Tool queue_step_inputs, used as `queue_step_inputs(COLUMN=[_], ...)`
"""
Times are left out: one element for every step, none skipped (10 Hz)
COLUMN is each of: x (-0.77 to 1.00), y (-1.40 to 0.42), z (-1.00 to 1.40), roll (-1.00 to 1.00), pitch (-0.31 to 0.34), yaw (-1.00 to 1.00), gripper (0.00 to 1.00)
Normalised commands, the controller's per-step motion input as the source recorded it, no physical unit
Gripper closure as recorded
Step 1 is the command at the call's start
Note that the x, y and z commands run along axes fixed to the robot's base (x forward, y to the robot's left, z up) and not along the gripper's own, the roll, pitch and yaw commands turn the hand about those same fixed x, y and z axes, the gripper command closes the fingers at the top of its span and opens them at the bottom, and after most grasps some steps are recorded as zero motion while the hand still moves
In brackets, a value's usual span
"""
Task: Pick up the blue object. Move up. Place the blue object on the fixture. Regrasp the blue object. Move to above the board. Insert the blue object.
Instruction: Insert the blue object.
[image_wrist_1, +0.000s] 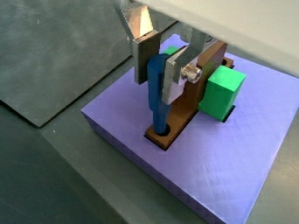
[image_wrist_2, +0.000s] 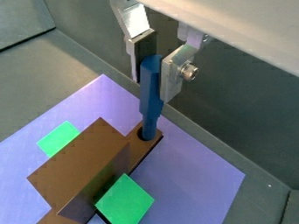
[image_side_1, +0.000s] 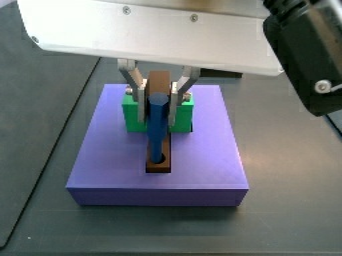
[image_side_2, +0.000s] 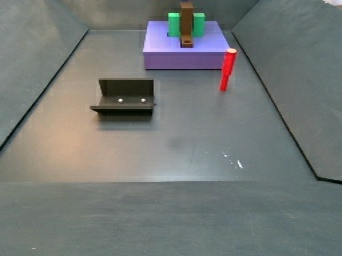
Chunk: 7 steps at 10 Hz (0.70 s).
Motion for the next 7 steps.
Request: queue_step_inputs(x=[0.0,0.0,0.12,0.13,0.07,0.05,0.0], y=[0.0,0.0,0.0,0.0,0.0,0.0,0.0], z=[-0.13,-0.13,-0.07,-0.1,-0.14,-0.13,-0.17], roll=[0.06,0.05,0.0,0.0,0.0,0.0,0.0], pitch=[0.017,0.007,0.014,0.019,0.016,0.019,0.011], yaw=[0.0,0.0,0.01,0.06,0.02,0.03,0.0], gripper=[1.0,1.0,1.0,1.0,1.0,1.0,1.0])
